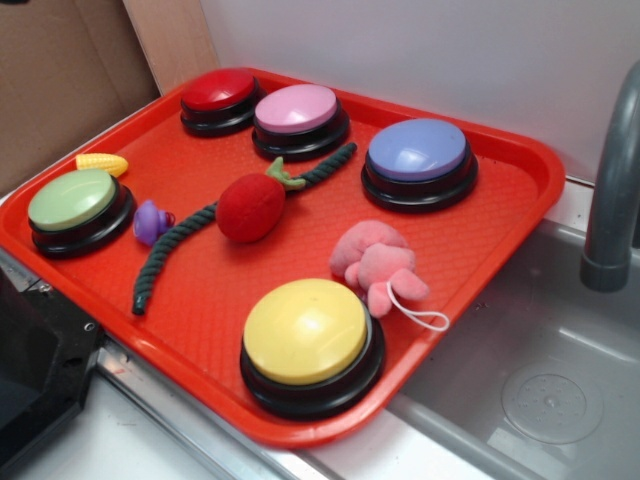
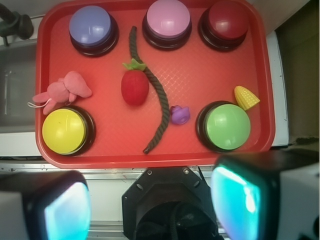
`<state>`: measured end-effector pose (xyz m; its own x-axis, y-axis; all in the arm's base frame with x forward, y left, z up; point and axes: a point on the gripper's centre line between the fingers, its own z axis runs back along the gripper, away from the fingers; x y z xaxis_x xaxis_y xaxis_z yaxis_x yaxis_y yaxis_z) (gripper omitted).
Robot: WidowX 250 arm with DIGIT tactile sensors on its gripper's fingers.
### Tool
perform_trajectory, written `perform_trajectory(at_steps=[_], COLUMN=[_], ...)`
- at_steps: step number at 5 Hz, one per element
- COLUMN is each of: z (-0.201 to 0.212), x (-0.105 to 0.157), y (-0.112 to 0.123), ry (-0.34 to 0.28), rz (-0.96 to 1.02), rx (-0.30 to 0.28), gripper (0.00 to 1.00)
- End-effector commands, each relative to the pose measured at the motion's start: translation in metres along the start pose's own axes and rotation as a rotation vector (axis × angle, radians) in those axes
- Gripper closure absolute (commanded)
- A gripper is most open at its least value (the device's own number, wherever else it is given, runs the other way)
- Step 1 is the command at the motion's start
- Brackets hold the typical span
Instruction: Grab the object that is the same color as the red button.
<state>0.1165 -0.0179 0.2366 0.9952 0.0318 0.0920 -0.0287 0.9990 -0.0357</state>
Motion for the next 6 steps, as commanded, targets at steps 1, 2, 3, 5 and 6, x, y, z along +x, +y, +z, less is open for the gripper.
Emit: perform_trajectory(at_steps=[1,2,3,5,6], z=[0.0,-0.019,-0.047,-0.113,-0.146], x=[0.0,0.009,0.021,0.047,0.057], y=[0.0,0.002,0.006,0.004,-0.006], ry=[0.0,-0.007,-0.017,-0.052,-0.049], rz=[0.0,0.027,0.119,0.269,0.275], rx=[0.0,-0.019,-0.008,0.042,0.044], gripper=[0.0,0.0,0.0,0.0,0.0])
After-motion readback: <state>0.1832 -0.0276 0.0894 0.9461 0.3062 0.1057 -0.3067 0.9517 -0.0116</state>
